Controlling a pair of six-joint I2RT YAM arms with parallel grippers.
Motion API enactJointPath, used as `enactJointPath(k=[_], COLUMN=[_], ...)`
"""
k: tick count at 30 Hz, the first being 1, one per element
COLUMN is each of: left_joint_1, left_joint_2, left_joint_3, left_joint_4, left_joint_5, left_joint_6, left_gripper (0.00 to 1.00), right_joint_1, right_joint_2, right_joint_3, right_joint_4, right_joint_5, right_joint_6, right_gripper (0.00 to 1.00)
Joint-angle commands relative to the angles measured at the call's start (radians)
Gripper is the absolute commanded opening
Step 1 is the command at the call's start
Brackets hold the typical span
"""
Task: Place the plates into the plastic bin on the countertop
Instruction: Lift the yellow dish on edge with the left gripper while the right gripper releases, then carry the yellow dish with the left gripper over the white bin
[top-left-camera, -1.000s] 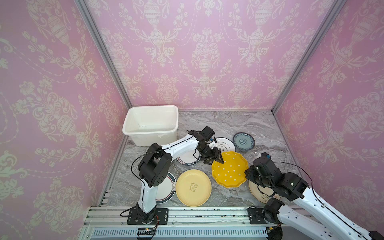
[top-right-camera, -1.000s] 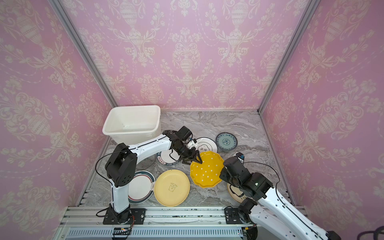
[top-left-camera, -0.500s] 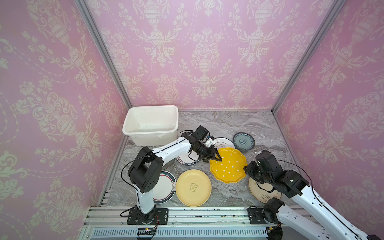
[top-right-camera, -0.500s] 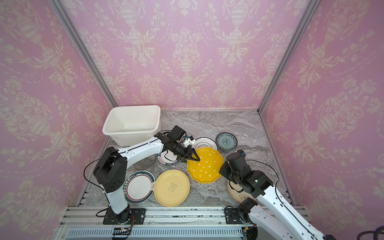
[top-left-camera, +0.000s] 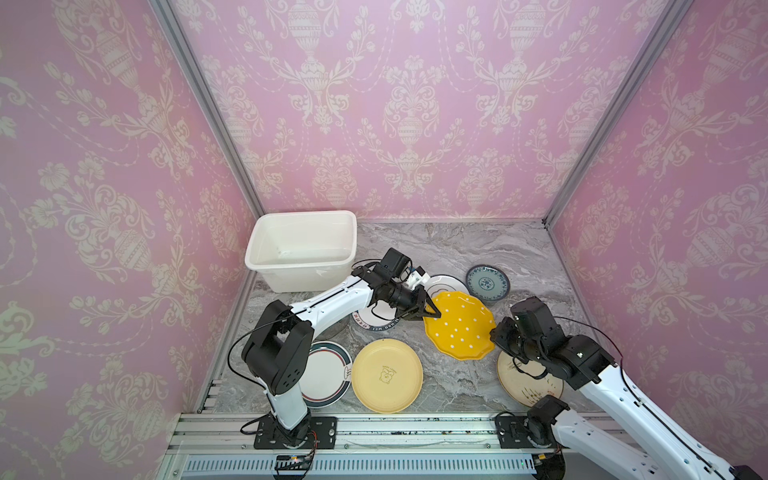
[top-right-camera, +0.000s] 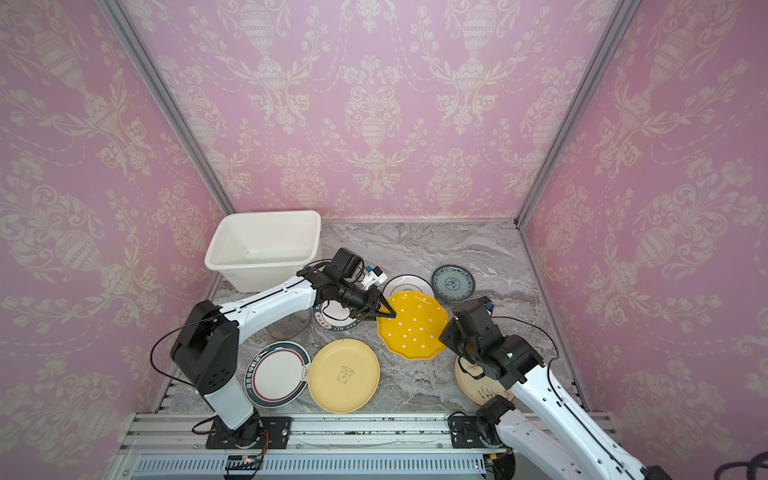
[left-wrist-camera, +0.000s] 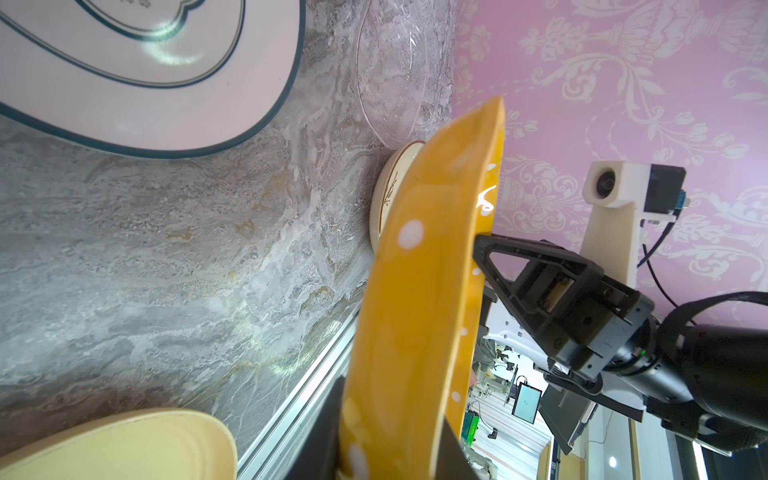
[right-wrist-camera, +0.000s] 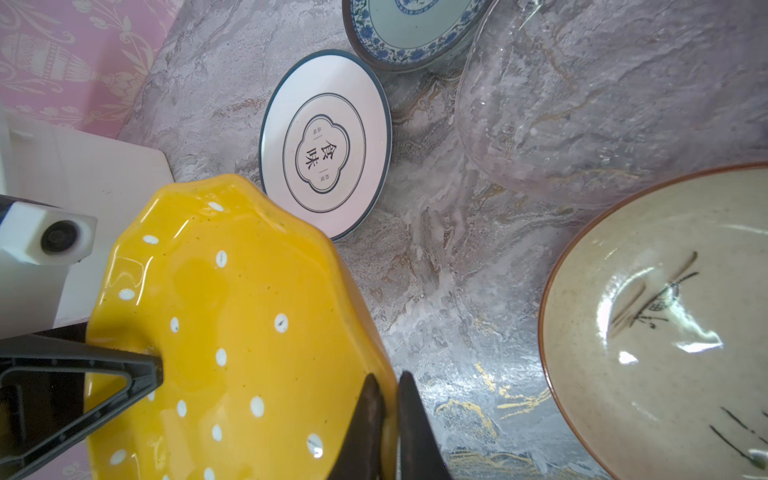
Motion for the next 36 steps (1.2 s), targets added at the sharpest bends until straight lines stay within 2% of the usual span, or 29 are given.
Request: enactJointPath(k=[1,2,4,6,9,12,19,22,26,30,36], left_joint_1=[-0.034,-0.030,-0.019,0.000,0.046,0.111,0.336,0.447,0.591,0.665,0.728], left_joint_2=[-0.036,-0.044,-0.062,-0.085,-0.126,-0.177,-0.274,-0.302,-0.293,-0.295,-0.250], left_joint_3=[-0.009,-0.009,-0.007,0.002,0.036,0.102,0.259,0.315,0.369,0.382,0.388], left_joint_4=[0.068,0.067,0.062,0.043,-0.022,-0.118,-0.250,-0.287,-0.332,-0.338,-0.334], left_joint_5=[0.018,0.007,-0.016,-0.046,-0.096,-0.158,-0.292,-0.358,-0.393,-0.451,-0.532], left_joint_6=[-0.058,-0.065,-0.077,-0.089,-0.081,-0.042,-0.016,0.010,0.023,0.038,0.073], left_gripper=[0.03,0.00,0.00,0.00,0.00,0.00,0.00,0.00,0.00,0.00,0.00], right_joint_1=[0.014,0.011,0.007,0.002,-0.003,-0.006,-0.008,-0.008,-0.006,-0.006,-0.006], right_joint_2=[0.005,0.008,0.010,0.014,0.019,0.029,0.040,0.043,0.051,0.060,0.075], right_joint_3=[0.077,0.082,0.093,0.111,0.157,0.226,0.301,0.278,0.231,0.211,0.223], right_joint_4=[0.178,0.173,0.160,0.143,0.094,0.015,-0.064,-0.047,0.003,0.030,0.007], right_joint_5=[-0.104,-0.104,-0.103,-0.103,-0.098,-0.088,-0.108,-0.136,-0.188,-0.230,-0.265], right_joint_6=[-0.050,-0.054,-0.057,-0.067,-0.090,-0.132,-0.184,-0.178,-0.154,-0.130,-0.150], right_gripper=[0.19,0.24,0.46,0.61,0.74,0.81,0.82,0.81,0.80,0.79,0.78])
